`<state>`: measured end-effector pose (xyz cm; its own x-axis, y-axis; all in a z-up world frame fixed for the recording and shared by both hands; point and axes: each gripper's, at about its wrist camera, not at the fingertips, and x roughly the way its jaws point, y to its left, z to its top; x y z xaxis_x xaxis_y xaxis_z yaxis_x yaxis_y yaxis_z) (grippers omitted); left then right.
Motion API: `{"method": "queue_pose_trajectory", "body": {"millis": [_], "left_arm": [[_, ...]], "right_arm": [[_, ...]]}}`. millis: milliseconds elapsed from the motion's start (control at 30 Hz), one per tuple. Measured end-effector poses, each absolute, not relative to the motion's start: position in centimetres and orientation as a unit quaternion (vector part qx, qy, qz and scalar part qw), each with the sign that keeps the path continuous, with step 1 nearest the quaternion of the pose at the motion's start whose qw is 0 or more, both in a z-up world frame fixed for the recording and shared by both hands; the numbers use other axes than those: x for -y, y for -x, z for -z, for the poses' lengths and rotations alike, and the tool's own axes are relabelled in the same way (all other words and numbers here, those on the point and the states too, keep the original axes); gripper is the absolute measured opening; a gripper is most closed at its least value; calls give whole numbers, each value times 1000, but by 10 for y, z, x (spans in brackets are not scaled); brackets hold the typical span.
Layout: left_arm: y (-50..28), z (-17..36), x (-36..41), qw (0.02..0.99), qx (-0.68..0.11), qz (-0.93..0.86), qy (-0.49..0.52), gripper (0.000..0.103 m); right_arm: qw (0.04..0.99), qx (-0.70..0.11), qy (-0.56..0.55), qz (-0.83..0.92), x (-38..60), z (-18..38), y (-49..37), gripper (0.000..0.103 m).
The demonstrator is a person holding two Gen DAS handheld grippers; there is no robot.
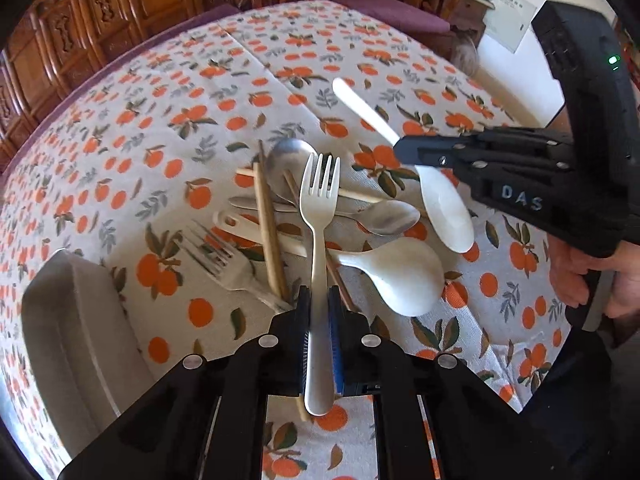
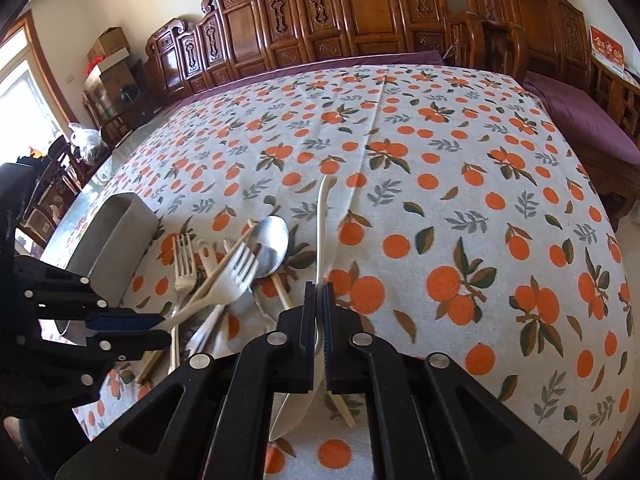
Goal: Organize utensils
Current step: 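Lower the fork into the grey tray with the left tool while the right tool drops the spoon in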
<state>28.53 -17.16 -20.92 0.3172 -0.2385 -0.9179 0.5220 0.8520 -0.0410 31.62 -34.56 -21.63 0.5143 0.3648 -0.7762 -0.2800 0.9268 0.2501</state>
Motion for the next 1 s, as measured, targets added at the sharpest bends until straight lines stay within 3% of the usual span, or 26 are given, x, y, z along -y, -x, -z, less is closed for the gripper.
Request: {"method": "queue_pose_trajectory", "body": {"millis": [533,1000], "left_arm": [[-250,161,56,859,-474,179,-72,8],[-256,197,-22,874,-475,103,-13,8]], "right_arm": [[869,-427,-27,-249,262,186,-296,4],[866,-431,0,-254,213,185,-283,5]]}}
